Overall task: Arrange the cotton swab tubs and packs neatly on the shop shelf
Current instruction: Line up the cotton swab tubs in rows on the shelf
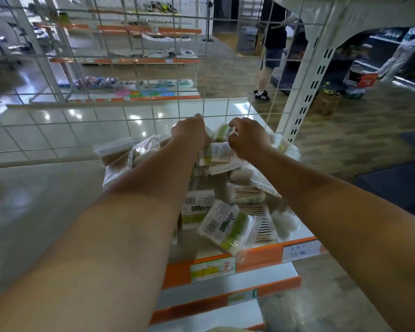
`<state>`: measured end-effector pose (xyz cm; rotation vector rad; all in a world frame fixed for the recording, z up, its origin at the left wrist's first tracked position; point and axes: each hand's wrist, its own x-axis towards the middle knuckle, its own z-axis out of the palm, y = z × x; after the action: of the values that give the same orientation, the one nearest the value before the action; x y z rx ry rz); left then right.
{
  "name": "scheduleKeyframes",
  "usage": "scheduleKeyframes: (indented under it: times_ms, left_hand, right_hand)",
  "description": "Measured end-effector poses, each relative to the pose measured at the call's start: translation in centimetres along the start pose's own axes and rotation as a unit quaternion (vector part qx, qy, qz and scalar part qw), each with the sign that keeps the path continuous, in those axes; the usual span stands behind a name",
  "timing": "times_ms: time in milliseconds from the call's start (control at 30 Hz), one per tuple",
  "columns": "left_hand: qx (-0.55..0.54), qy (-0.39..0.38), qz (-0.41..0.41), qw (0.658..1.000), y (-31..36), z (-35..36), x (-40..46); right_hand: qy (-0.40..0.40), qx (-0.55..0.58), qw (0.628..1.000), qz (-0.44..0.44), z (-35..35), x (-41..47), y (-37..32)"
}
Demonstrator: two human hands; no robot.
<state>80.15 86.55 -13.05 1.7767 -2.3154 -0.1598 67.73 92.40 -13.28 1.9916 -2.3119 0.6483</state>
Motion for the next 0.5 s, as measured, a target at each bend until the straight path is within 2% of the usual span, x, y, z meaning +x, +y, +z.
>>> scheduleKeyframes:
  times_ms: [200,400,500]
  left_hand:
    - [-0.004,0.02,-0.012,1.0,0.1,0.0,-0.1]
    - [-0.042,0.057,0.002,0.997,0.4,-1.5,-0.5]
    - [-0.056,0.05,0.003,0.997,0.1,-2.9,-0.8]
  right_hand:
    - [-0.002,0.018,1.0,0.006,0.1,0.2,0.3]
    - [0.008,0.107,0.994,0.016,0.0,0.1,-0.9]
    - [0.016,0.133,0.991,0.016,-0.3,-0.3,-1.3]
